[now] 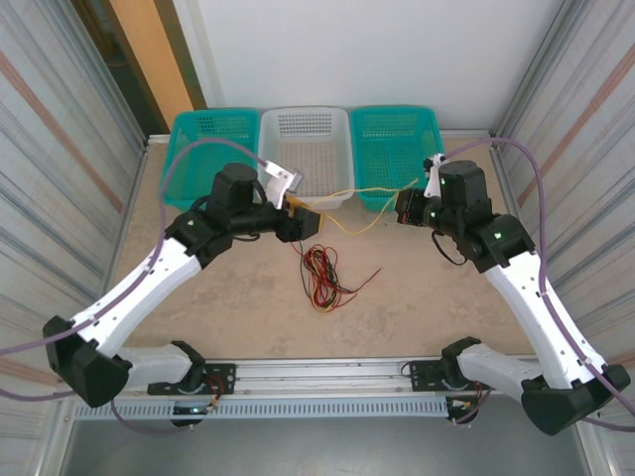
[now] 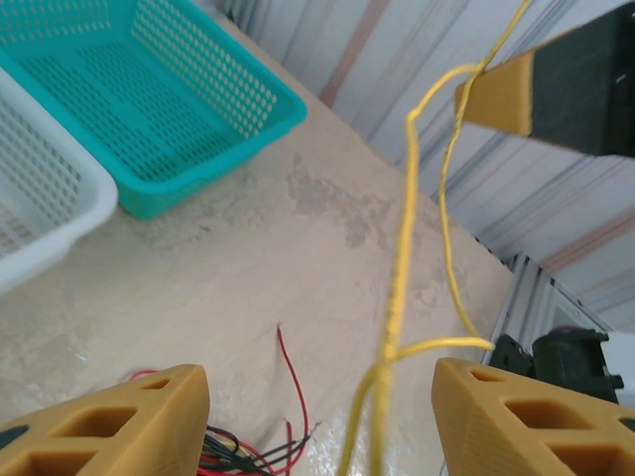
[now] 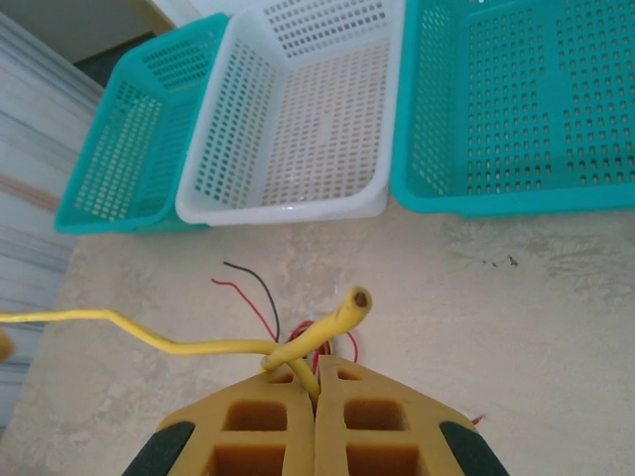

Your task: Untangle the cables

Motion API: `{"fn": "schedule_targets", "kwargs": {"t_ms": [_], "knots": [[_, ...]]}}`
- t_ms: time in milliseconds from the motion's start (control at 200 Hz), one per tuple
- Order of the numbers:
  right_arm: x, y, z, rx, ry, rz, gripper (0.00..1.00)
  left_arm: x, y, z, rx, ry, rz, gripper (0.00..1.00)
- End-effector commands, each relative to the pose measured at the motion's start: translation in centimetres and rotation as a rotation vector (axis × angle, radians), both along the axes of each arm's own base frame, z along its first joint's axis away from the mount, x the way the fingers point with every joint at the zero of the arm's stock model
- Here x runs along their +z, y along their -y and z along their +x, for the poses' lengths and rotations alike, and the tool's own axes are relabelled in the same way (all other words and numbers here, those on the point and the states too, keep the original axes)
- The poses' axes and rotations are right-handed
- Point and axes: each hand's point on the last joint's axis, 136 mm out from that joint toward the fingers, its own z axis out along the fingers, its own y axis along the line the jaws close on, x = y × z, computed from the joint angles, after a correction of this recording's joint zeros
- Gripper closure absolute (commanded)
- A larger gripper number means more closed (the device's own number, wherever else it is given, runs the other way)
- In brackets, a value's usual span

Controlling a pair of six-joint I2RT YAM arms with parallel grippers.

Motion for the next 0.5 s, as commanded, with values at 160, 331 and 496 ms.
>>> {"fn": "schedule_targets", "kwargs": {"t_ms": [160,331,496], "knots": [[1.2,-0.9,-0.3,0.047,0.011,0.040,1.00,2.7,1.0,-1.5,-0.101,0.020,-0.087,0.32],[0.7,-1.6,0.0,0.063,0.003,0.069,1.00,2.5,1.6,-2.1,-0.157,0.000,-0.099,0.32],[0.8,-1.9,0.2,0.067,-0.002,0.064,1.00,2.4,1.1,-1.7,-0.135,0.013,-0.069,0.40]]}}
